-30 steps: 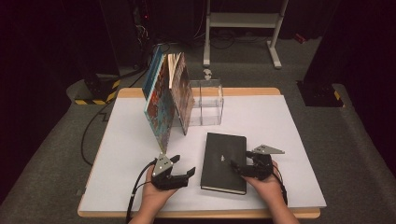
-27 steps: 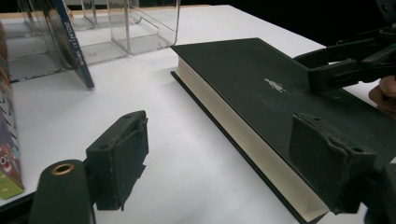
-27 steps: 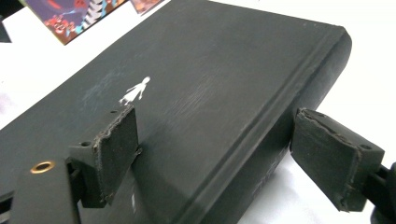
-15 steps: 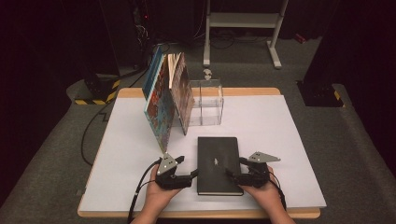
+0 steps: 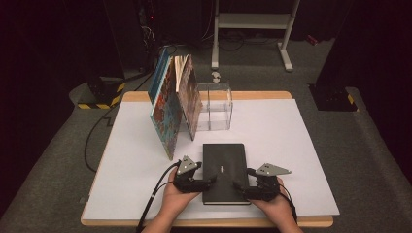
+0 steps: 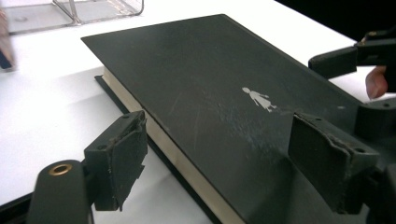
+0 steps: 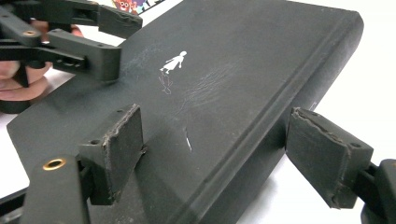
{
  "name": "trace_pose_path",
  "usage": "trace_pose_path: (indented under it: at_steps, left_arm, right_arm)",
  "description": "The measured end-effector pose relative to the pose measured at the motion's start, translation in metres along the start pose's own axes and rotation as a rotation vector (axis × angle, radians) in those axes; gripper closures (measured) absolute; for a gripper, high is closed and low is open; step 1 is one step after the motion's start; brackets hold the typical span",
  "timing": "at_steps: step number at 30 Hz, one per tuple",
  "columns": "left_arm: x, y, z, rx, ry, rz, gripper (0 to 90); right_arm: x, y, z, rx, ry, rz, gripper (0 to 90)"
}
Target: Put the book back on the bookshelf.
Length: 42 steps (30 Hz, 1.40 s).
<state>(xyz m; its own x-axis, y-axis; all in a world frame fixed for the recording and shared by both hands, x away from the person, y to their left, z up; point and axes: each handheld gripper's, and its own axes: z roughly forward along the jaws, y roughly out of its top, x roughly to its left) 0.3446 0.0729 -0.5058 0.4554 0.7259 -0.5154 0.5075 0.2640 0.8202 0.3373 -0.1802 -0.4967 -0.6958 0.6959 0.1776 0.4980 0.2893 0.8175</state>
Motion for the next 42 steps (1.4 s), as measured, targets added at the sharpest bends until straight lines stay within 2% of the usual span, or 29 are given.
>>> trace_pose_path:
  at_steps: [1, 2, 6, 11, 13, 15, 18, 23, 25, 26, 30, 35, 36, 39, 42]
  left_arm:
    - [0.001, 0.000, 0.001, 0.007, 0.001, 0.005, 19.4]
    - [0.003, 0.001, 0.003, 0.010, -0.003, -0.010, 17.1]
    - [0.005, 0.003, 0.006, 0.031, -0.016, -0.023, 16.2]
    - [0.004, 0.004, 0.008, 0.036, -0.027, -0.008, 16.9]
    - [0.001, 0.005, 0.007, 0.017, -0.023, 0.008, 18.5]
    - [0.001, 0.006, 0.005, 0.027, -0.023, 0.020, 19.3]
    - [-0.001, 0.009, 0.004, 0.016, -0.028, 0.042, 19.8]
    - [-0.002, 0.014, 0.001, -0.013, -0.049, 0.013, 25.1]
    - [-0.002, 0.016, 0.000, -0.013, -0.060, 0.011, 29.1]
    - [-0.002, 0.016, 0.001, -0.016, -0.062, -0.003, 30.4]
    - [-0.001, 0.018, 0.003, -0.008, -0.070, -0.022, 32.9]
    - [0.001, 0.020, 0.003, 0.012, -0.079, -0.015, 34.8]
    - [0.001, 0.020, 0.004, 0.009, -0.079, -0.026, 34.8]
    - [0.001, 0.020, 0.004, 0.022, -0.081, -0.030, 35.1]
    - [0.000, 0.020, 0.003, 0.009, -0.089, -0.027, 36.7]
  right_arm:
    - [0.000, 0.000, 0.000, 0.000, 0.003, 0.001, 19.3]
    - [-0.001, 0.000, 0.000, -0.002, 0.004, -0.002, 19.3]
    - [-0.001, 0.000, 0.000, 0.000, 0.005, 0.000, 19.2]
    - [-0.001, 0.000, 0.000, -0.003, 0.005, 0.003, 19.3]
    - [-0.001, 0.000, 0.000, -0.004, 0.006, 0.009, 19.3]
    - [-0.002, 0.000, -0.001, -0.005, 0.013, 0.021, 19.2]
    - [-0.002, 0.000, -0.002, -0.015, 0.017, 0.026, 20.5]
    - [-0.002, 0.000, -0.004, -0.028, 0.019, 0.018, 22.8]
    - [-0.002, 0.000, -0.005, -0.035, 0.022, 0.019, 23.4]
    - [-0.002, 0.000, -0.005, -0.038, 0.022, 0.018, 23.7]
    - [-0.001, -0.001, -0.007, -0.042, 0.017, 0.019, 24.3]
    - [0.000, -0.003, -0.009, -0.043, 0.006, 0.017, 24.6]
    - [0.000, -0.003, -0.009, -0.040, 0.007, 0.021, 25.2]
    - [-0.004, 0.000, -0.009, -0.030, 0.005, 0.035, 26.7]
    - [-0.012, 0.004, -0.005, -0.019, 0.002, 0.059, 26.1]
